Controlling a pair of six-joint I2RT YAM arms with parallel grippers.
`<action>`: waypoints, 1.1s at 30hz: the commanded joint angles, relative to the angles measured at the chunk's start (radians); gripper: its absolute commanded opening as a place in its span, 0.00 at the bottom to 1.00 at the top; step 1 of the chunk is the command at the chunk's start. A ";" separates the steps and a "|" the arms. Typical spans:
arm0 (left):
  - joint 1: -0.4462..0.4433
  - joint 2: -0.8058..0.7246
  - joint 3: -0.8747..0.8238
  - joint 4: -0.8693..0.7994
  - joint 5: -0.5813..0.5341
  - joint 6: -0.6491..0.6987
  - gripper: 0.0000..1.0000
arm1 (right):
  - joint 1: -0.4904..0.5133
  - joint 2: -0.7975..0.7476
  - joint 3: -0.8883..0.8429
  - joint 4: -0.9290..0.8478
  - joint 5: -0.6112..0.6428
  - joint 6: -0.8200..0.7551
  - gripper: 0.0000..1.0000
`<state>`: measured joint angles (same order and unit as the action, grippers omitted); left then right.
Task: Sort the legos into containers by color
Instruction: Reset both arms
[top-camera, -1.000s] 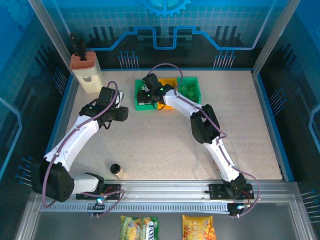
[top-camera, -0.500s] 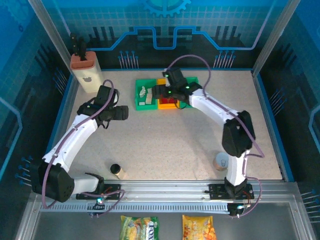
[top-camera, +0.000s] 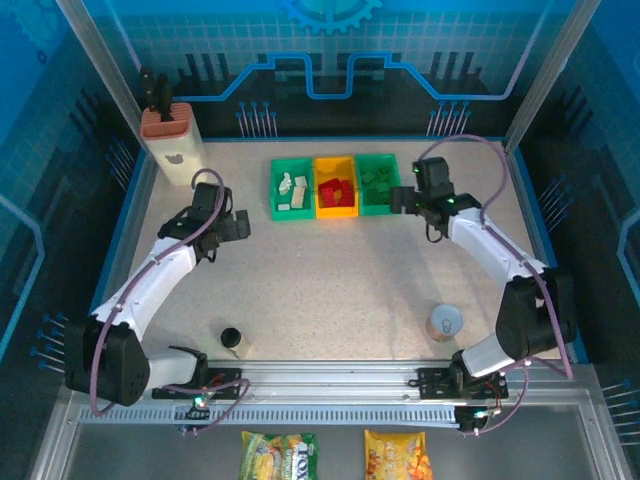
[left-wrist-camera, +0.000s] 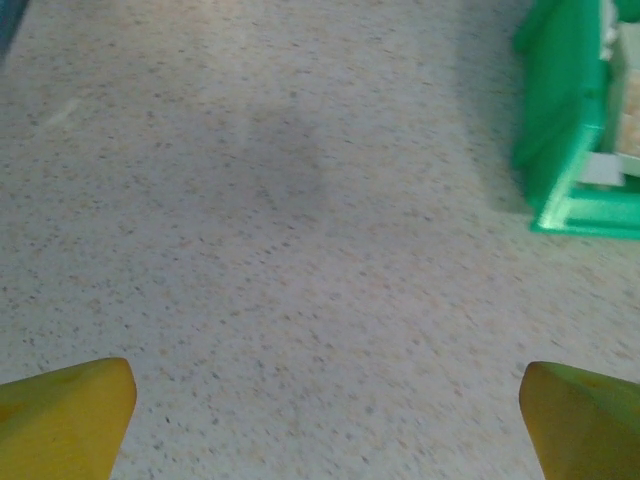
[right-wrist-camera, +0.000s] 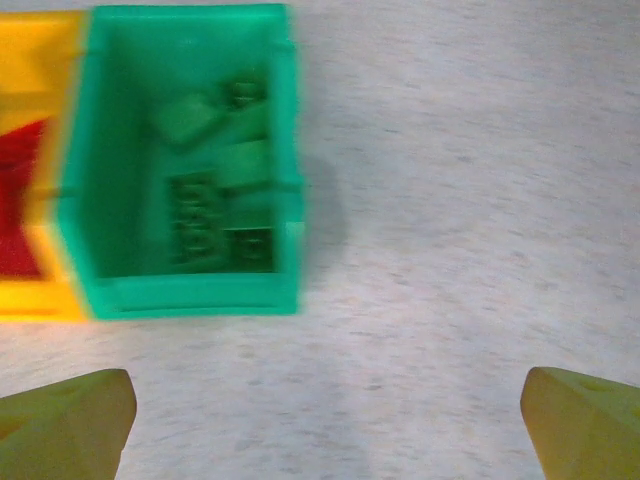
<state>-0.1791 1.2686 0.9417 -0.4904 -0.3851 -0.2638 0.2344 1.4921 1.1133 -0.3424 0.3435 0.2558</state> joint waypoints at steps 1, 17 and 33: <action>0.032 -0.005 -0.074 0.185 -0.106 -0.008 0.99 | -0.080 -0.045 -0.124 0.125 0.087 -0.043 1.00; 0.103 0.139 -0.476 1.112 0.012 0.238 0.99 | -0.190 0.000 -0.536 0.852 -0.069 -0.158 1.00; 0.170 0.282 -0.559 1.412 0.261 0.256 0.99 | -0.158 0.041 -0.713 1.220 -0.203 -0.256 1.00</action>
<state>-0.0139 1.5436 0.3576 0.8742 -0.1696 -0.0406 0.0647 1.5284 0.4061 0.7944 0.1581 0.0242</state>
